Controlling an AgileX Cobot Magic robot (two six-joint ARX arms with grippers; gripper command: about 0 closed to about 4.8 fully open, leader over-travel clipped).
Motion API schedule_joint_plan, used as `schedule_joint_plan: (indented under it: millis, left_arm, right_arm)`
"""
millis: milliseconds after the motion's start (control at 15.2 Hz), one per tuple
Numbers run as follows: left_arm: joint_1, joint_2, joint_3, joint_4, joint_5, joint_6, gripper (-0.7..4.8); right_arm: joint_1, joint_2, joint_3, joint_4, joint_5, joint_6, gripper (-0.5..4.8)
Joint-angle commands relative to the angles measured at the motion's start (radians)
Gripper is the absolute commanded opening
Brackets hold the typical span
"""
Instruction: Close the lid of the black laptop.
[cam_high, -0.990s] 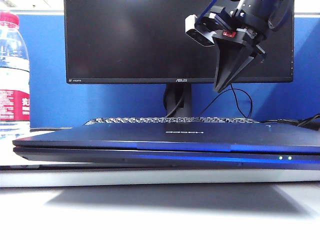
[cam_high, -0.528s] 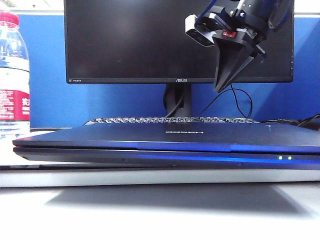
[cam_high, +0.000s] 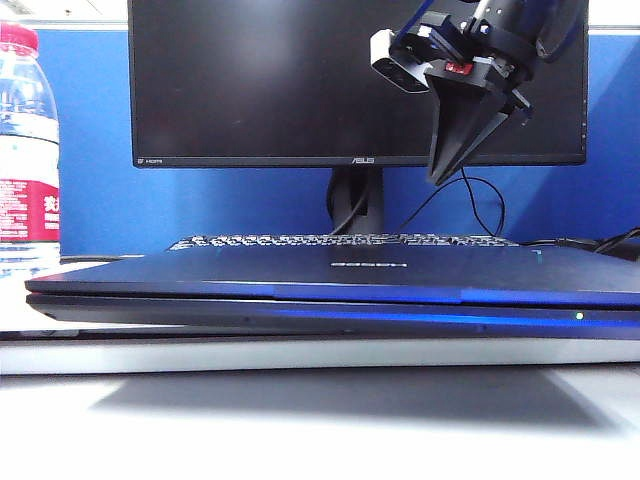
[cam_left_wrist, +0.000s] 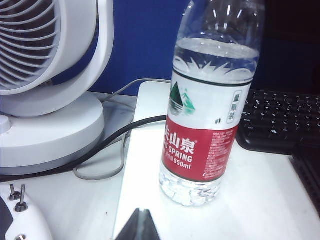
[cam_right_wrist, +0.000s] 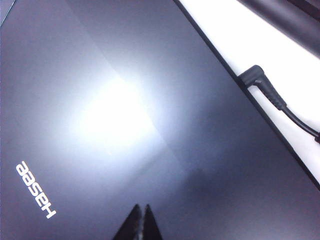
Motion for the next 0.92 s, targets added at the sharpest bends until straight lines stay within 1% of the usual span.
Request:
schedule_joint_plan:
  millis: [66,198,264,330,396,462,528,726,858,924]
  left_arm:
    - [0.000,-0.002,0.000,0.011,-0.004,0.000,-0.03]
    - [0.000,-0.002,0.000,0.011,-0.004,0.000,-0.03]
    - [0.000,-0.002,0.000,0.011,-0.004,0.000,-0.03]
    - [0.000,-0.002,0.000,0.011,-0.004,0.000,-0.03]
    - [0.000,-0.002,0.000,0.011,-0.004,0.000,-0.03]
    - [0.000,-0.002,0.000,0.011,-0.004,0.000,-0.03]
    - [0.000,-0.002,0.000,0.011,-0.004,0.000,-0.03]
    - [0.000,-0.002,0.000,0.011,-0.004,0.000,-0.03]
    - [0.000,-0.002,0.000,0.011,-0.004,0.000,-0.03]
    - [0.000,-0.002,0.000,0.011,-0.004,0.000,-0.03]
  right_arm:
    - [0.001,-0.007,0.002,0.009,-0.003,0.006,-0.06]
    - [0.001,-0.040,0.002,-0.001,-0.012,0.060,-0.06]
    - [0.001,-0.077,0.002,0.030,0.048,0.060,-0.06]
    - [0.000,-0.113,0.002,0.063,0.086,0.076,-0.06]
    - [0.000,-0.163,0.002,0.102,0.112,0.090,-0.06]
    - [0.000,-0.218,0.002,0.143,0.115,0.090,-0.06]
    - [0.000,-0.334,0.002,0.219,0.138,0.090,-0.06]
    - [0.000,-0.539,0.002,0.319,0.247,0.099,-0.06]
    - [0.000,-0.664,0.002,0.322,0.323,0.119,-0.06]
    - [-0.001,-0.760,0.002,0.282,0.384,0.144,-0.06]
